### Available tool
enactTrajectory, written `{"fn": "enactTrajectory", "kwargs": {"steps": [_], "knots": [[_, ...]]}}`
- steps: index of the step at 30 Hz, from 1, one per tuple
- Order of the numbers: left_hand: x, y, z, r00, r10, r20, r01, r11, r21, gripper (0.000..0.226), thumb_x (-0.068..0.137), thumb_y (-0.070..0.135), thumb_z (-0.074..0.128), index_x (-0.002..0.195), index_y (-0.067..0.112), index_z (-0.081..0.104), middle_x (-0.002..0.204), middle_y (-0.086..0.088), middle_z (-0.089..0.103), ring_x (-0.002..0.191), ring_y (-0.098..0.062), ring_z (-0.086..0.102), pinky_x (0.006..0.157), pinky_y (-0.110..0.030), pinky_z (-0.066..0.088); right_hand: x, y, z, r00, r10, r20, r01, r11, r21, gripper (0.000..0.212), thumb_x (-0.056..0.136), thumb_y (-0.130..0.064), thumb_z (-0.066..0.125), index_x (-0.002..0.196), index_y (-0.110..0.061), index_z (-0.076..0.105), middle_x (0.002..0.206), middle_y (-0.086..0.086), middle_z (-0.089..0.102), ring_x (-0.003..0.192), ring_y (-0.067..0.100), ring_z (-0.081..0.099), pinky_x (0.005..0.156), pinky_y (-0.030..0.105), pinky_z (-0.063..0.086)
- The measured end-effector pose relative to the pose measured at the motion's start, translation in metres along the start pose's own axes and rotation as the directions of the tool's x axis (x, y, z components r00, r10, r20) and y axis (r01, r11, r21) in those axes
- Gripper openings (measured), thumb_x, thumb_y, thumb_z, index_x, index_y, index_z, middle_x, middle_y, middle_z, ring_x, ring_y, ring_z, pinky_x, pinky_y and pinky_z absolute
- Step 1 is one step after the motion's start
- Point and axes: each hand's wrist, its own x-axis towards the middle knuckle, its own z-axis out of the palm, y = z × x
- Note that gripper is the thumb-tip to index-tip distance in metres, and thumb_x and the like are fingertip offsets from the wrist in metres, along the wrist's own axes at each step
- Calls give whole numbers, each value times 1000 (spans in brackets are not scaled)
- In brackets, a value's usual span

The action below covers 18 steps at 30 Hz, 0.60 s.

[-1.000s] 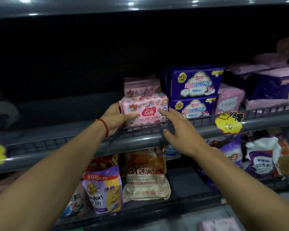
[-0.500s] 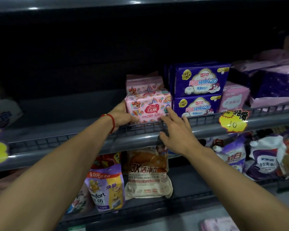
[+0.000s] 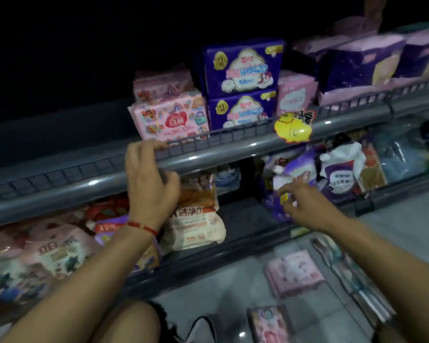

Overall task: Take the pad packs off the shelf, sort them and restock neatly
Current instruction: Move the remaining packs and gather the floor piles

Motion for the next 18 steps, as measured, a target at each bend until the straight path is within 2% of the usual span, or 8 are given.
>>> {"fn": "enactTrajectory", "kwargs": {"steps": [2,3,5,8,10,12,15,18], "knots": [[-39,20,26,947,33,318,-28,999,-19,45,70,3,61,114,14,61,116,-10,51,110,-24,49,94,-27,38,-10,28,3,973,126,191,-106,988,-111,24,89,-18,65,112,-13,71,114,13,71,110,33,66,89,34,49],[-55,25,40,850,27,526,-24,1000,-13,45,72,10,63,116,16,61,118,-7,51,113,-24,48,95,-25,35,-15,40,6,943,180,281,-133,975,-179,25,91,-22,64,114,-13,70,119,12,71,115,33,64,92,35,50],[-82,26,70,573,3,819,-26,1000,14,50,74,25,63,124,19,61,122,-7,54,118,-26,48,99,-25,34,-28,59,13,845,273,459,-136,941,-309,34,97,-28,61,128,-15,65,134,9,64,126,31,59,100,33,47],[-122,20,105,213,-63,975,-127,988,92,60,78,38,58,135,21,54,127,-10,52,120,-30,49,100,-36,42,-49,81,32,681,381,626,-79,887,-454,47,100,-36,56,143,-16,54,151,9,50,134,29,51,110,33,42],[-143,18,124,40,-135,990,-170,975,140,60,88,35,63,144,23,45,136,-10,46,126,-31,45,104,-37,42,-61,91,44,598,441,669,-71,861,-504,53,102,-40,54,149,-18,46,158,9,41,139,28,47,111,31,40],[-161,21,141,-52,-190,980,-173,969,179,61,93,33,64,148,22,41,142,-11,43,131,-30,44,105,-33,40,-68,96,54,598,424,680,-60,870,-489,53,103,-40,52,151,-19,44,158,9,40,140,28,45,112,33,39],[-196,26,164,-104,-250,963,-136,962,235,64,93,42,67,148,20,43,146,-12,44,132,-31,46,106,-33,39,-81,97,79,625,374,685,-57,898,-437,52,101,-40,56,147,-20,48,152,11,47,137,30,48,107,33,42],[-256,16,184,-127,-385,914,0,922,388,64,91,45,69,143,15,46,143,-16,49,129,-34,51,104,-36,43,-108,90,125,607,349,714,-104,926,-364,53,99,-37,58,147,-19,48,150,13,50,134,31,50,108,35,44]]}}
